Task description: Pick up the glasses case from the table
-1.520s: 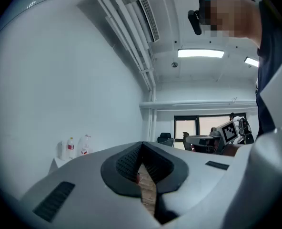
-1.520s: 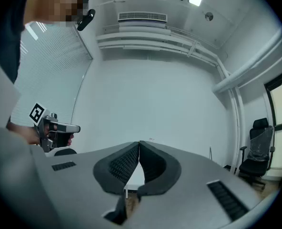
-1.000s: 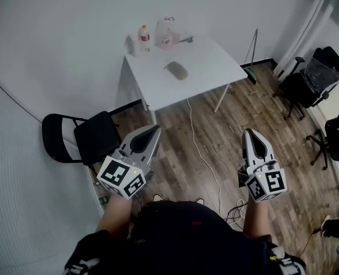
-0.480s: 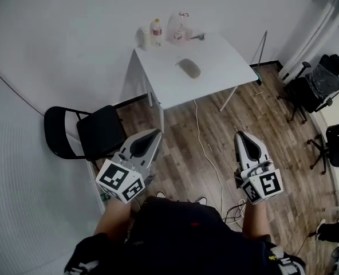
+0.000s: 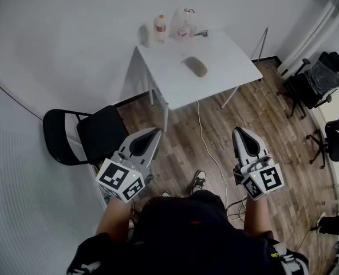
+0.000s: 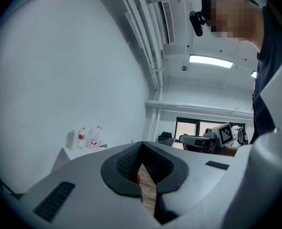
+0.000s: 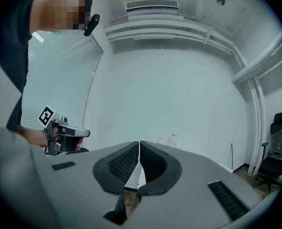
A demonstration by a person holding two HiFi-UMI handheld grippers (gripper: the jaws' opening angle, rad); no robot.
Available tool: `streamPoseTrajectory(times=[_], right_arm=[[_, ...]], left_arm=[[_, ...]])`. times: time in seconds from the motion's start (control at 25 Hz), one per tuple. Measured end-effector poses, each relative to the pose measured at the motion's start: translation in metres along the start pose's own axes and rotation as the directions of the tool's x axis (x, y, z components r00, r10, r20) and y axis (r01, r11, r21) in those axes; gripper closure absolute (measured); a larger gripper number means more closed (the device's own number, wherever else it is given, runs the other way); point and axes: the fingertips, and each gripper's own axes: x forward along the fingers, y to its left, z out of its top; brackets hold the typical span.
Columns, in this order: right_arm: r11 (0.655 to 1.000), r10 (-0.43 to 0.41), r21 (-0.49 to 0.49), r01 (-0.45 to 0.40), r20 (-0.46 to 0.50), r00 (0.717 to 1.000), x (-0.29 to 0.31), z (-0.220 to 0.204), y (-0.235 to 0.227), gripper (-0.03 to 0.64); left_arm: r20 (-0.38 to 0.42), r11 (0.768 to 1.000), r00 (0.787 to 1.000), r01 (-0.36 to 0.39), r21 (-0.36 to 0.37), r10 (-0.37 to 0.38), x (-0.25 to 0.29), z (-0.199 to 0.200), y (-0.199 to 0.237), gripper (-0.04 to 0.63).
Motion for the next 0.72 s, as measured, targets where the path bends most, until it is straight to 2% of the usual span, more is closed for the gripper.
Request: streamPoseTrajectory(times=[0.2,0.4,0.56,0.72], right_arm=[[1.0,-0.013,-0.022,0.012,-0.031,0.999,0.02,-0.014,-0.017,0.594],[1.0,0.024,-0.012,-0.025,-0.012,1.0,0.053,-0.018,-0.04,0.594],[1.0,0.021,0.0,-0.021,-0.023,1.0,0.071,-0.027,-0.08,0.594],[0.999,0.033,0.009,-0.033,-0.032,0.999,0.089,-0.033,-0.128,0.594]], left_arm=[[-0.017,1.0,1.0,0.01,-0.011,-0.01,0.017,-0.004,0.014,0.575],[-0.039,1.0,0.999,-0.007,-0.029,0.006,0.045,-0.007,0.036,0.575],[-0.045,0.999,0.999,-0.003,-0.033,0.002,0.086,-0.009,0.042,0.575],[-0.047,1.0,0.999,-0.006,-0.004,0.006,0.139,-0.003,0.045,0.575]])
